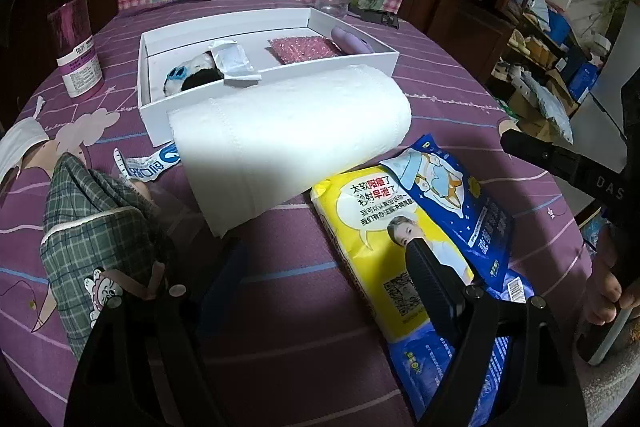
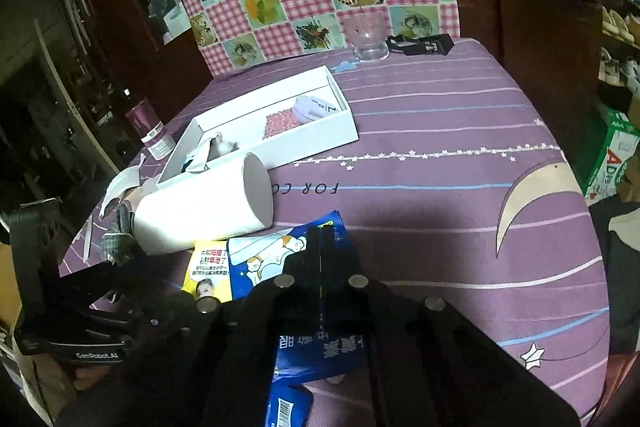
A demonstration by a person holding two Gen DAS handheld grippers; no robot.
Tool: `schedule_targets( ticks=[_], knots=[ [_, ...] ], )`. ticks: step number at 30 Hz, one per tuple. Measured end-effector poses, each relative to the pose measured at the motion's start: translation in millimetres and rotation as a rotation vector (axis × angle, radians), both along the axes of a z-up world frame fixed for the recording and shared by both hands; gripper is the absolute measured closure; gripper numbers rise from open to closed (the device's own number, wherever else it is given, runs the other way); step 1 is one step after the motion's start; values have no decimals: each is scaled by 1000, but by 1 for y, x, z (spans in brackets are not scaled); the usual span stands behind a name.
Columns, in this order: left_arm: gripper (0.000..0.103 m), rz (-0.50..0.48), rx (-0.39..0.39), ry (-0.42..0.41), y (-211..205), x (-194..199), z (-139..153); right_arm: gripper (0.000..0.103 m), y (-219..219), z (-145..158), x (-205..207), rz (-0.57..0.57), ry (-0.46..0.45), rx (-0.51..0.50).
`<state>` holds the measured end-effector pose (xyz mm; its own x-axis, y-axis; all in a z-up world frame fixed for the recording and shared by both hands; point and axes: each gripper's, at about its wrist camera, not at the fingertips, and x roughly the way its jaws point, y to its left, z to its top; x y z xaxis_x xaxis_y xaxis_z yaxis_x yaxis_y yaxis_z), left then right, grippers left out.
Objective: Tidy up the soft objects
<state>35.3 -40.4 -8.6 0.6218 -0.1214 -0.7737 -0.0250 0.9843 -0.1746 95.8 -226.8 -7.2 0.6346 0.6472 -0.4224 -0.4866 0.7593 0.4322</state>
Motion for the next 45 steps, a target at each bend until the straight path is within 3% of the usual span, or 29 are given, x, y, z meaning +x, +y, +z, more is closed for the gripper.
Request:
schedule_targets(
  ticks=[5,8,11,12,13,15,18,23,24,30,32,33,37,44,45],
  knots=[
    [21,2,1,-2,1,0,0,102,-4,1,0,22,7,50],
    [21,2,4,1,1,0,0,102,-2,1,-1,-1,7,16],
    [21,2,7,2,1,0,0,96,0,-6,10,-9,87,-4],
    [21,2,5,2,1,0,0,86,0,-12,15,-22,127,-24],
    [21,2,5,3,1,0,0,64,2,-15,17,-29,147,-43],
    [21,1,7,4,0,0,-1,30,9,-24,24,-36,195,-110],
    [21,4,23,10,-1,0,-2,23,21,-26,20,12,153,-146],
    [21,28,57,25,0,0,-5,1,52,-29,7,115,68,-271],
    [18,42,68,28,2,0,-5,0,58,-30,3,118,40,-312],
    [16,67,106,24,4,-1,-5,0,56,-34,6,138,20,-320],
    [16,66,105,24,4,-1,-5,0,54,-33,8,96,24,-347],
    [16,69,106,25,4,-1,-5,0,54,-33,8,32,17,-423],
    [16,70,111,24,3,-1,-4,2,47,-35,14,5,30,-406],
    [16,70,108,25,4,-2,-4,25,50,-33,6,32,2,-386],
    [16,70,107,25,4,-2,-4,34,48,-32,6,21,2,-378]
  ],
)
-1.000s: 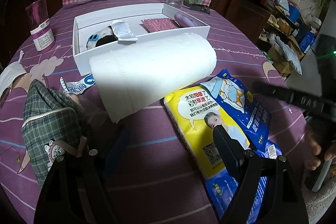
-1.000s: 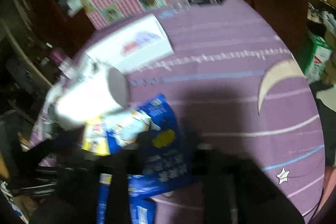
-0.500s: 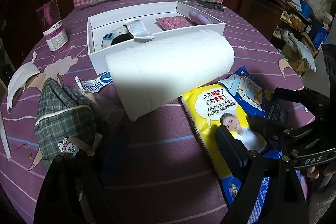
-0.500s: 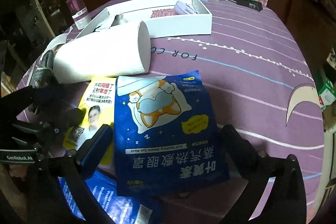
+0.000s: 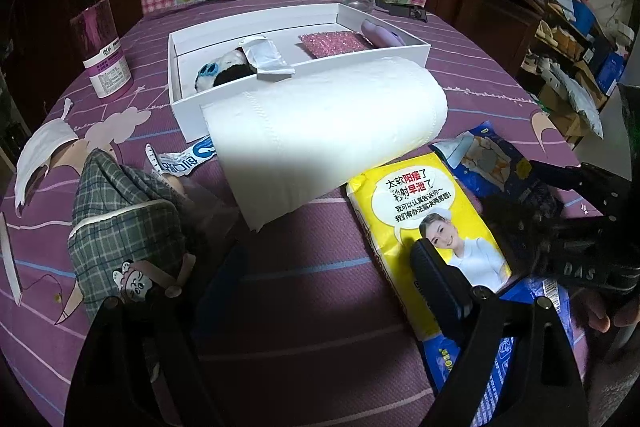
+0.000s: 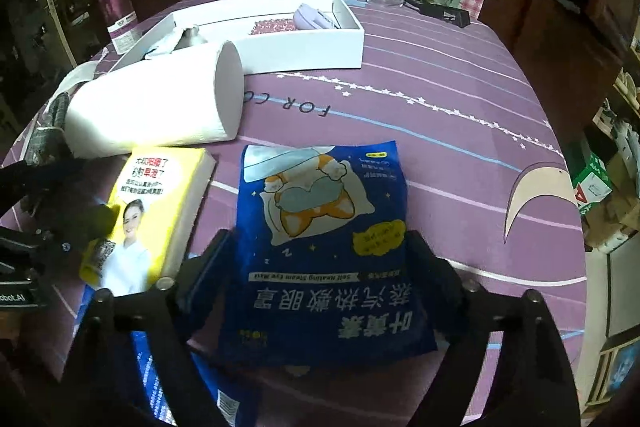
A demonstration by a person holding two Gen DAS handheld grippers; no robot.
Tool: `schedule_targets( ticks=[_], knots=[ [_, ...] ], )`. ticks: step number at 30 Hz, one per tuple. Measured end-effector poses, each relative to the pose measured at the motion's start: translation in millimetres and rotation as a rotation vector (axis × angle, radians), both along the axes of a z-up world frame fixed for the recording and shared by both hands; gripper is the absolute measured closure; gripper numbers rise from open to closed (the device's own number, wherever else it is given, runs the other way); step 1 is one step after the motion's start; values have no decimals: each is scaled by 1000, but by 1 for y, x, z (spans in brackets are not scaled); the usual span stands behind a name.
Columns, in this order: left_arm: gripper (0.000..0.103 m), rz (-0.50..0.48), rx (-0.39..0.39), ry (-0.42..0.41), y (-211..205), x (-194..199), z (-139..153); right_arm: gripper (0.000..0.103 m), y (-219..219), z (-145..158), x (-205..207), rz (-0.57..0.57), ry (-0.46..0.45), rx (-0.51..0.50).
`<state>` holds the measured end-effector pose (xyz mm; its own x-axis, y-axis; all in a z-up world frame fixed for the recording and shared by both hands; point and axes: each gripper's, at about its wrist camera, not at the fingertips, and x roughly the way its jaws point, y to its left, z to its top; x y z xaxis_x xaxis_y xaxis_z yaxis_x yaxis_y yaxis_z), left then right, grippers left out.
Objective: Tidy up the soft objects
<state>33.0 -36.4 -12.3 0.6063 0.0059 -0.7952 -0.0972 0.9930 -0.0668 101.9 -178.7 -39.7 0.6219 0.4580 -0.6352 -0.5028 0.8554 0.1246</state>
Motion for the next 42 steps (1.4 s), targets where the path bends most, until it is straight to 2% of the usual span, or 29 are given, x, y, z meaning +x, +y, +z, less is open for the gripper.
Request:
schedule_targets(
  ticks=[1,7,11,16,22,28,35,42],
  knots=[
    [16,0,-2,0,0,0,0,40,-4,2,1,-12,2,8],
    [16,0,-5,0,0,0,0,44,-7,5,2,-30,12,39],
    [16,0,-4,-2,0,0,0,45,-12,7,3,-5,34,104],
    [17,-18,-14,-15,0,-1,3,46,-13,20,-10,17,-31,148],
    [17,-55,-59,-60,-2,-5,11,45,-16,29,-17,37,-52,217],
    [17,-80,-72,-69,-6,-6,12,45,-18,34,-22,40,-71,263],
    [17,-86,-80,-58,-7,-4,10,45,-26,30,-12,-25,-34,271],
    [17,-98,-72,-8,-20,5,11,45,-27,26,-8,-44,-1,258]
  ],
)
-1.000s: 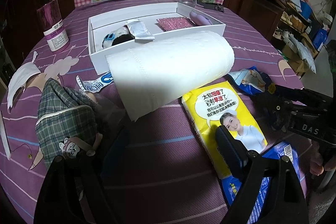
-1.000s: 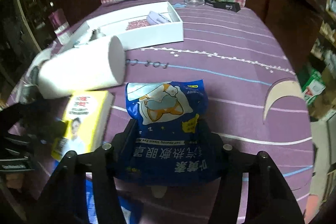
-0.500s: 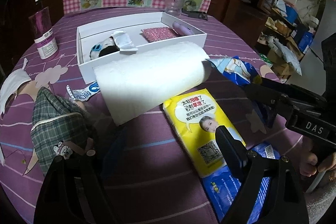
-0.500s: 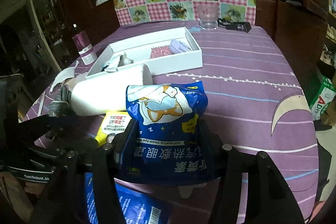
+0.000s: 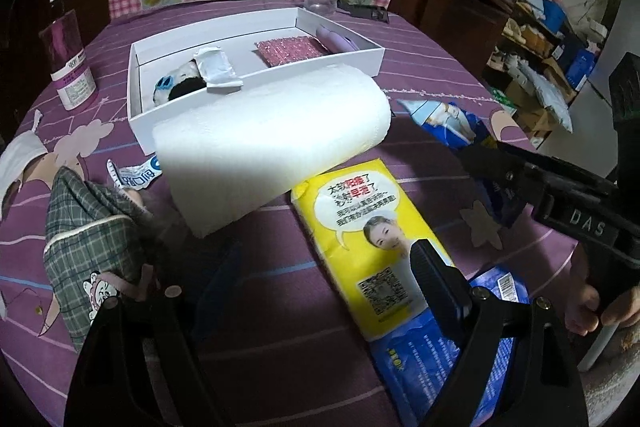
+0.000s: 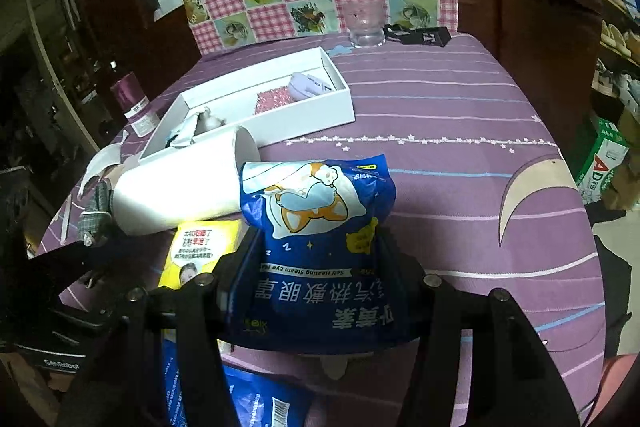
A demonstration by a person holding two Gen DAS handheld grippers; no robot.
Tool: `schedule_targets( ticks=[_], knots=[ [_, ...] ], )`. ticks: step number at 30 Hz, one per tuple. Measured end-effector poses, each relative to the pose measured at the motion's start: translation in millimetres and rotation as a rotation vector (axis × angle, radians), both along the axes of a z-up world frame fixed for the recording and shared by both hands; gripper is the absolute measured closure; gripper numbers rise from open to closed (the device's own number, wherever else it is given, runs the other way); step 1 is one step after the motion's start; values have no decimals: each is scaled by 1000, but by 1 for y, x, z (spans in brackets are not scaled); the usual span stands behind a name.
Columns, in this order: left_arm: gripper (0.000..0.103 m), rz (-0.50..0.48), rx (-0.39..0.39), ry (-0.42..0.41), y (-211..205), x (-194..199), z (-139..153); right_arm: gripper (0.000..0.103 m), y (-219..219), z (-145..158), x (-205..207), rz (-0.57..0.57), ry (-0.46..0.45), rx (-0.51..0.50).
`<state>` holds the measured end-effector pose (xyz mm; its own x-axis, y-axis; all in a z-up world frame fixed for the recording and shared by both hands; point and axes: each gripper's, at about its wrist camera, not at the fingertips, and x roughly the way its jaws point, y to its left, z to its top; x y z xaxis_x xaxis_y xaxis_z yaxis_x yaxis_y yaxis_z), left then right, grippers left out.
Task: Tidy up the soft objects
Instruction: 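Grasp the yellow printed packet with the left gripper while the right holds the blue packet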
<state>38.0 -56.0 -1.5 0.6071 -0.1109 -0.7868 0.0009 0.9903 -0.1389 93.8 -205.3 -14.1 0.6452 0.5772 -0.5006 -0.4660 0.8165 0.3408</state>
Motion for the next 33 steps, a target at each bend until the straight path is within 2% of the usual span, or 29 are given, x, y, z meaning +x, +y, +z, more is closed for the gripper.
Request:
schedule_targets(
  ticks=[5,12,18,25,33],
  knots=[
    [14,51,-12,22,-4,0,10,45,-3,-3,1,-46,30,-33],
    [13,145,-90,118,-6,11,16,45,-14,-1,-1,-90,22,-18],
    [13,166,-6,206,-22,28,12,45,-29,-6,12,-117,96,34],
    [13,163,-39,378,-26,54,2,45,-38,-6,13,-114,115,79],
    [13,165,-11,462,-35,73,-6,45,-45,-7,15,-110,142,117]
  ],
)
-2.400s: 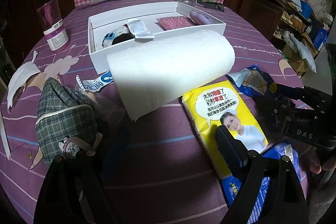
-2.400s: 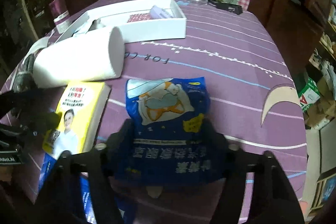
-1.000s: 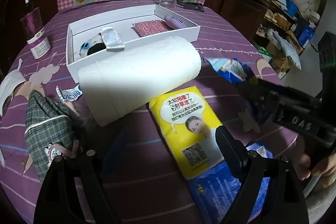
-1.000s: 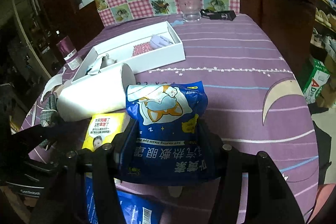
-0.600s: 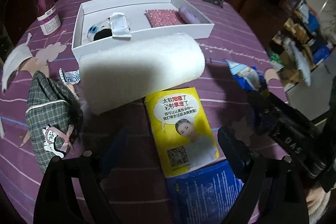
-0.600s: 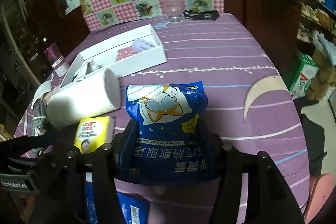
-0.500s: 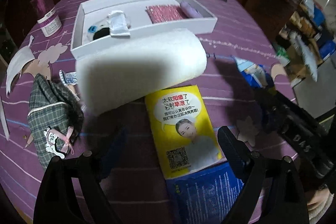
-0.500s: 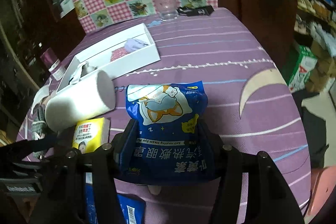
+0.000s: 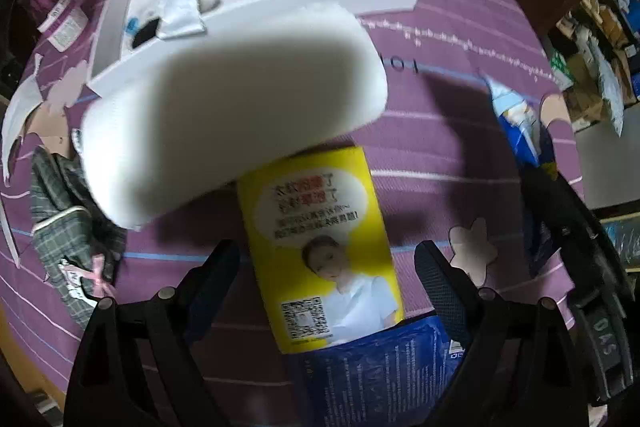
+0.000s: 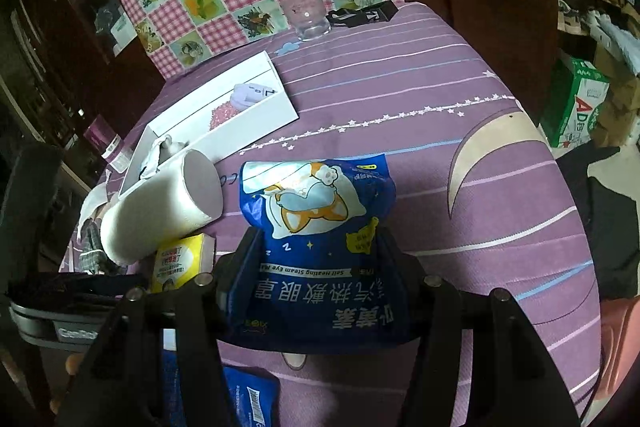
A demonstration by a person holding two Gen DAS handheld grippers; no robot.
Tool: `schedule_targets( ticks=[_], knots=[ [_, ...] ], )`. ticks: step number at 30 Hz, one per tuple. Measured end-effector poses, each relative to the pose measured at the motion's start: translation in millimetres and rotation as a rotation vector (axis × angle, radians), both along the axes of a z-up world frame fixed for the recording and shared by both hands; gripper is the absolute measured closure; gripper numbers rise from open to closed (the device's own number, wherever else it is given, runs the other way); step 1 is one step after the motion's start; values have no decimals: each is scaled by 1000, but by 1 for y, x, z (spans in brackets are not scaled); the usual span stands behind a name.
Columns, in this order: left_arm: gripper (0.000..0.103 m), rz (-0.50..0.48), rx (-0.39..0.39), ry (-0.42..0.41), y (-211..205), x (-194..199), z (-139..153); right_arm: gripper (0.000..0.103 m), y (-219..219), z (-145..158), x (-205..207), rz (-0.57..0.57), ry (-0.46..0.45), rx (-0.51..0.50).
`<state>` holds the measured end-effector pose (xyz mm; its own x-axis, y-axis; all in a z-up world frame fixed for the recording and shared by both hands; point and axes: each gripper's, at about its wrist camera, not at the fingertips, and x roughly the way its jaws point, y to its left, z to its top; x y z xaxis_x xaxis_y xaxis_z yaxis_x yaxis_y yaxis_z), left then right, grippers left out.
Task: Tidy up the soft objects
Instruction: 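Grasp the yellow printed packet with the left gripper while the right holds the blue packet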
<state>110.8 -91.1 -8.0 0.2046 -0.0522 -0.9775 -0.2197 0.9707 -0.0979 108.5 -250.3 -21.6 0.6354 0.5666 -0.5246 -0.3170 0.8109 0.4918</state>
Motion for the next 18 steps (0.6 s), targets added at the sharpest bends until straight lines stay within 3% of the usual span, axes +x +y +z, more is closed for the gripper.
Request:
schedule_targets(
  ticks=[4,6,11,18],
  knots=[
    [14,6,10,17,-1,1,-5,45,-4,-1,2,4,14,22],
    [27,16,18,13,0,0,-2,45,-3,-1,1,6,16,24],
    [34,38,-9,-27,5,-5,4,45,-2,-2,2,17,17,23],
    [45,24,11,-101,12,-25,13,45,1,-2,2,34,14,42]
  ],
)
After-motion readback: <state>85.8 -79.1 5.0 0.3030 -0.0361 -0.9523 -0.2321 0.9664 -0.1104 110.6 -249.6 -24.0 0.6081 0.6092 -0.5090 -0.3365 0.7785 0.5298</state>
